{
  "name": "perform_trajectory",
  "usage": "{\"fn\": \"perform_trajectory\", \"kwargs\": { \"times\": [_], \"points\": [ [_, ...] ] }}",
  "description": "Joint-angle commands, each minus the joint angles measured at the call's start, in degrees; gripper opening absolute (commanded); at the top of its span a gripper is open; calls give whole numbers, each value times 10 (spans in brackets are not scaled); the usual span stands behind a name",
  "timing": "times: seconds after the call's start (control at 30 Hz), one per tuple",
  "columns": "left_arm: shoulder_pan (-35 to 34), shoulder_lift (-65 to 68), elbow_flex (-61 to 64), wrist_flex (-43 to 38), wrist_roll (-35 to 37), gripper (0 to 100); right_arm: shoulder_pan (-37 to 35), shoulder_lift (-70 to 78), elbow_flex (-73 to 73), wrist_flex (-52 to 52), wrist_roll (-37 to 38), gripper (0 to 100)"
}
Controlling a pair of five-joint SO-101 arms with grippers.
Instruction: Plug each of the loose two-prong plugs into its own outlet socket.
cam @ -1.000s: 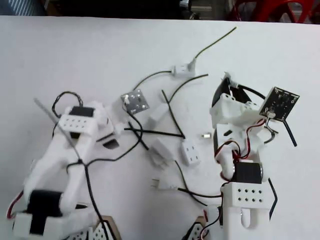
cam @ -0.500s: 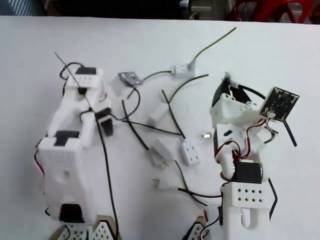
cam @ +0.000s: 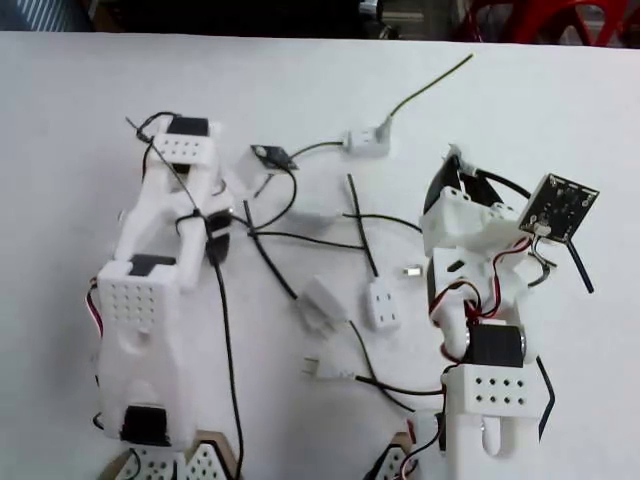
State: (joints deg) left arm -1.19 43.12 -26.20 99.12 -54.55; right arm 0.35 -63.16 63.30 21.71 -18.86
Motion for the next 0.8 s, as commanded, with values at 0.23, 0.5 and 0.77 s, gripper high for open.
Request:
{"fn": "perform_trajectory", "kwargs": {
  "times": [0.23,0.5,0.77],
  "points": [
    [10,-136,-27,28,102,22,4,-3,-4,-7,2,17],
    [27,-243,55,19,128,22,4,-3,-4,-7,2,17],
    [27,-282,146,-62,205,22,4,-3,-4,-7,2,17]
  ]
}}
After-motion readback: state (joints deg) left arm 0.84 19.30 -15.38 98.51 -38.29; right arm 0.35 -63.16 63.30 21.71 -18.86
